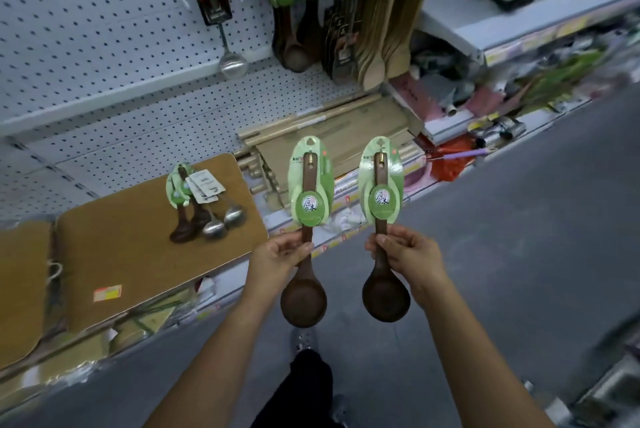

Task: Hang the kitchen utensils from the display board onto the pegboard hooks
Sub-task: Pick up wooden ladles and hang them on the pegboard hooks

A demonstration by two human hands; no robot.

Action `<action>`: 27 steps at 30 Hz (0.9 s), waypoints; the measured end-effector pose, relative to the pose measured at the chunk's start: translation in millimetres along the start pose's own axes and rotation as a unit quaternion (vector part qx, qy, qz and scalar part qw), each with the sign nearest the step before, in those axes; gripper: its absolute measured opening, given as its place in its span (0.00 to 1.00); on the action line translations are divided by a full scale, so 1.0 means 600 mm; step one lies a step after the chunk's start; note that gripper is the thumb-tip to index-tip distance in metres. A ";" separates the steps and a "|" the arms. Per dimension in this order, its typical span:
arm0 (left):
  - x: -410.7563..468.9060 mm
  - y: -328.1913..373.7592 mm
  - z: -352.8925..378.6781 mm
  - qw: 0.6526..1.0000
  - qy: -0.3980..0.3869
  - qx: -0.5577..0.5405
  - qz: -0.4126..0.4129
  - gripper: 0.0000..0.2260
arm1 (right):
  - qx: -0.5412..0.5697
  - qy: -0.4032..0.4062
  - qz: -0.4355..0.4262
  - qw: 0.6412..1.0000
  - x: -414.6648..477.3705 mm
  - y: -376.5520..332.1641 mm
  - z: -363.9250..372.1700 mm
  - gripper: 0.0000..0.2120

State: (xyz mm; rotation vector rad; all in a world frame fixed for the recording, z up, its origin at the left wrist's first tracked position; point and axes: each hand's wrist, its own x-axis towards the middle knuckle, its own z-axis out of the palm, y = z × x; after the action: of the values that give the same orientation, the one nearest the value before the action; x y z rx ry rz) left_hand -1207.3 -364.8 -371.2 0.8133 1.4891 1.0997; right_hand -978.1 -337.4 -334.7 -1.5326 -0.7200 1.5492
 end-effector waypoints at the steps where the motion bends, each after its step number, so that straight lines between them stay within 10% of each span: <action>1: 0.007 0.004 0.008 1.000 0.001 -0.001 0.000 0.13 | 0.001 -0.003 0.000 1.000 0.010 -0.007 -0.003 0.06; 27: 0.246 0.138 0.171 0.985 0.167 -0.028 0.029 0.06 | -0.098 -0.196 -0.055 0.974 0.368 -0.233 0.010 0.08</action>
State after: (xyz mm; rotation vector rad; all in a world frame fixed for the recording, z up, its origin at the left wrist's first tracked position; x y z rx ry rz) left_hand -1142.4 -179.6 -346.1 0.6587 1.7109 1.3663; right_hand -944.6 -78.5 -328.7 -1.3086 -1.1919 1.7583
